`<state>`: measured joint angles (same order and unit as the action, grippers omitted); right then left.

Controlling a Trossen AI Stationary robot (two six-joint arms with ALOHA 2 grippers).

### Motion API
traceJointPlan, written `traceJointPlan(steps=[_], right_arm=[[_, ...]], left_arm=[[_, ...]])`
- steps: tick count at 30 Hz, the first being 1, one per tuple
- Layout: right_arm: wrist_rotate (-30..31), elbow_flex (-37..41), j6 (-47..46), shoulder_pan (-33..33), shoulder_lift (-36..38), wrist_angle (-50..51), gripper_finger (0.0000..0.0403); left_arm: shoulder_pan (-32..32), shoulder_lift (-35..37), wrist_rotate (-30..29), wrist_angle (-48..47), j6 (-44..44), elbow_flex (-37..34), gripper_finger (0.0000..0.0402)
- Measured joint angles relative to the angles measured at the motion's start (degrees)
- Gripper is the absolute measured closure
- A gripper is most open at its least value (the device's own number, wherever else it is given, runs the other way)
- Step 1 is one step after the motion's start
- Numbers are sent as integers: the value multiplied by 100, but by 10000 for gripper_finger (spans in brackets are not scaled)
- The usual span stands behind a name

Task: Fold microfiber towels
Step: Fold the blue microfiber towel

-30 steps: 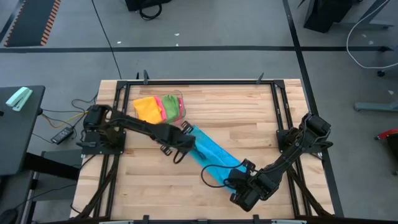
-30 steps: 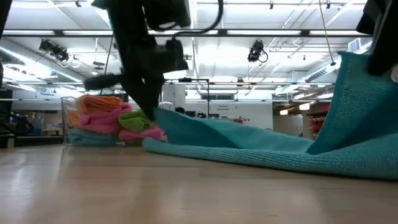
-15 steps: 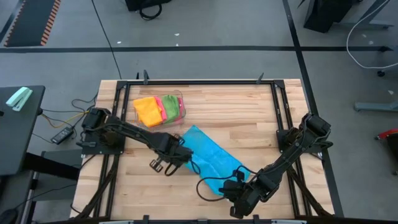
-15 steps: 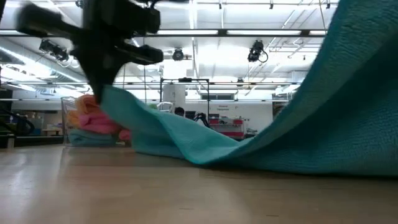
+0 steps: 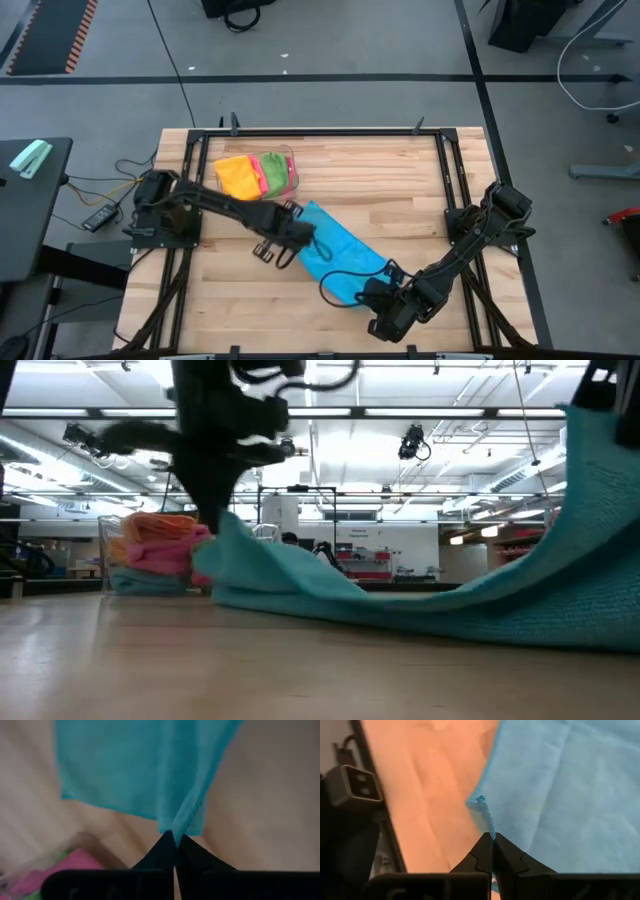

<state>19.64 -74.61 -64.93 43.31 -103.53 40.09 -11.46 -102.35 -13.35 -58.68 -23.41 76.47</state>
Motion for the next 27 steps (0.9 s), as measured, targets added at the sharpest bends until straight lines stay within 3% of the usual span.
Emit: traceJointPlan(steps=[13,27], right_arm=[[17,0,-1308,33,0,644,391],[-8,0,-1551,-205,-2,1204,391]], left_arm=[[820,-257,-260,960,-532,-3,388],[1411,-742,-613,1438,-790,-7,383]])
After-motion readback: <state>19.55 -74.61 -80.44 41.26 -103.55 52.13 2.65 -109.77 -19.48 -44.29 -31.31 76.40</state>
